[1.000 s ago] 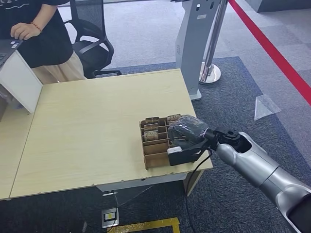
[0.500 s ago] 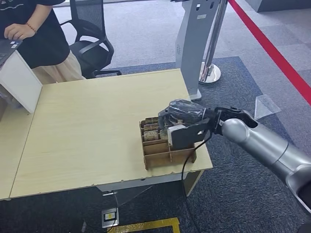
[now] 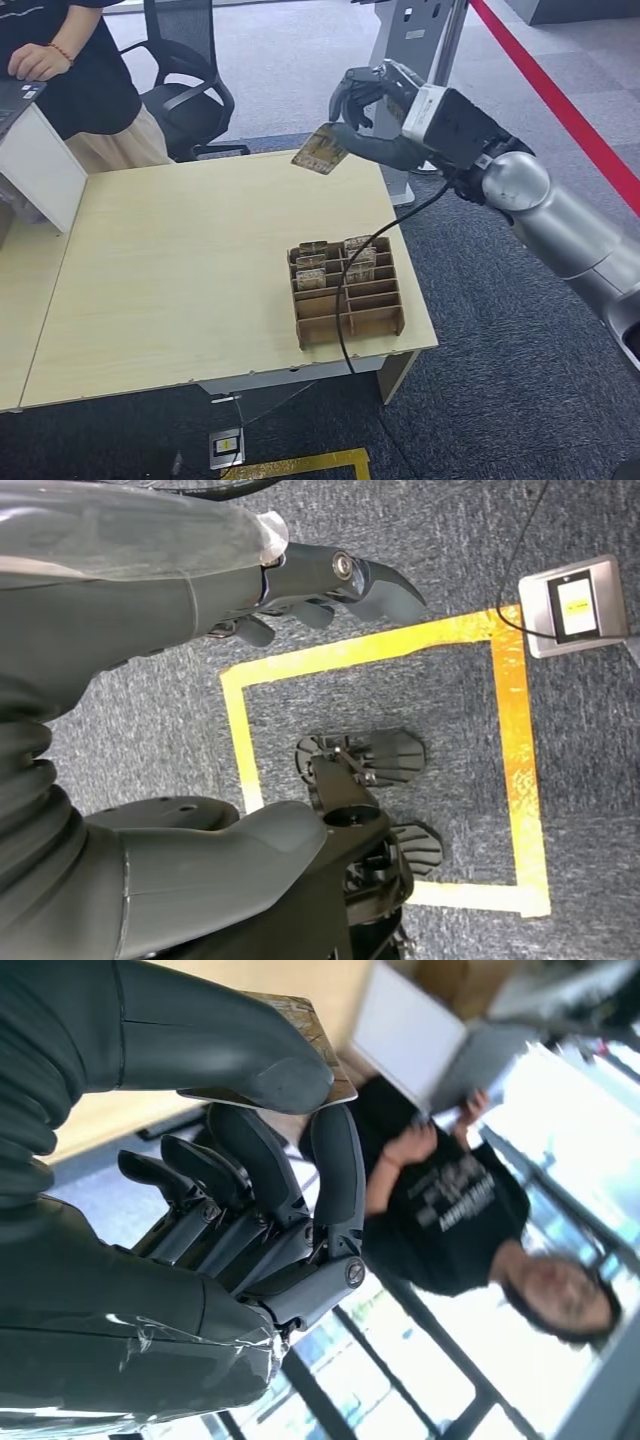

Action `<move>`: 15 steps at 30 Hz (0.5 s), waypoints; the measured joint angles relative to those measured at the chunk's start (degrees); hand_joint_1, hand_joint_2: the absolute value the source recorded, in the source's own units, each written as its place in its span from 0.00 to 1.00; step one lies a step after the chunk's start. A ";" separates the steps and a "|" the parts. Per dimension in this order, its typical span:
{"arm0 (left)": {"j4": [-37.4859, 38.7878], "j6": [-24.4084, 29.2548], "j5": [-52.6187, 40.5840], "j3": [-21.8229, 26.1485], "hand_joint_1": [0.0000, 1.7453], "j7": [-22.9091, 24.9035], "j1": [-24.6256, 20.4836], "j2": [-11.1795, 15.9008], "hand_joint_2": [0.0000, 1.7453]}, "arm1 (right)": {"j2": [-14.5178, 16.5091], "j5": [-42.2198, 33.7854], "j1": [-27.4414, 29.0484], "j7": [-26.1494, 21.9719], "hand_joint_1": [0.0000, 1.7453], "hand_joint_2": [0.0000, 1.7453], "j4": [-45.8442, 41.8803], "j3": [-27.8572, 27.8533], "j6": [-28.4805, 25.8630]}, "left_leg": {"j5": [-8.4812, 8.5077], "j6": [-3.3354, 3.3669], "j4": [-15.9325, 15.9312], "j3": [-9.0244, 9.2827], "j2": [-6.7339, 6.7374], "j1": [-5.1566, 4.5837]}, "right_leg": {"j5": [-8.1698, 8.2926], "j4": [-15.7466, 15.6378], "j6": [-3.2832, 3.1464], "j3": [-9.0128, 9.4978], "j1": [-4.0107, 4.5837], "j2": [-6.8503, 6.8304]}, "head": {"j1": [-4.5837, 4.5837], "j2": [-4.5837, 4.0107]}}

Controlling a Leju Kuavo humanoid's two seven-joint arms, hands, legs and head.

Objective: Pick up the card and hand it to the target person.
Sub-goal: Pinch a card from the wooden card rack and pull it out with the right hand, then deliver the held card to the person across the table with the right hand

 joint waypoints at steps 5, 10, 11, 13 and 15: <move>0.01 1.05 0.10 -1.08 0.00 0.33 -0.53 -0.34 1.00 | 5.17 -4.79 0.00 -3.69 1.00 1.00 8.17 -2.77 -10.24 | 0.02 0.00 -0.01 -0.02 0.00 0.00 | 0.01 0.03 0.00 0.00 0.00 0.00 | 0.00 0.00; 0.01 1.77 0.22 -1.75 0.00 0.49 -0.85 -0.60 1.00 | 13.65 -9.05 -0.05 -4.01 1.00 1.00 19.81 -4.46 -19.74 | 0.06 -0.05 -0.02 0.01 0.01 0.02 | 0.00 0.12 -0.01 -0.03 0.01 0.01 | 0.00 0.00; 0.00 1.85 0.21 -1.97 0.00 0.52 -0.92 -0.62 1.00 | 15.46 -10.16 -0.04 -3.87 1.00 1.00 22.23 -4.73 -21.00 | 0.07 -0.06 -0.02 0.01 0.01 0.02 | 0.00 0.14 -0.01 -0.05 0.02 0.01 | -0.01 0.00; 0.01 1.97 0.13 -2.41 0.00 0.58 -1.08 -0.66 1.00 | 19.05 -12.16 0.03 -3.35 1.00 1.00 26.73 -5.32 -23.06 | 0.09 -0.09 -0.02 0.00 0.01 0.03 | 0.00 0.19 -0.01 -0.10 0.03 0.01 | -0.01 0.00; 0.02 2.02 0.03 -2.77 0.00 0.63 -1.30 -0.67 1.00 | 22.45 -13.30 0.07 -2.43 1.00 1.00 30.78 -5.92 -24.90 | 0.11 -0.11 -0.02 -0.02 0.01 0.03 | 0.00 0.22 -0.01 -0.15 0.03 0.02 | -0.01 0.00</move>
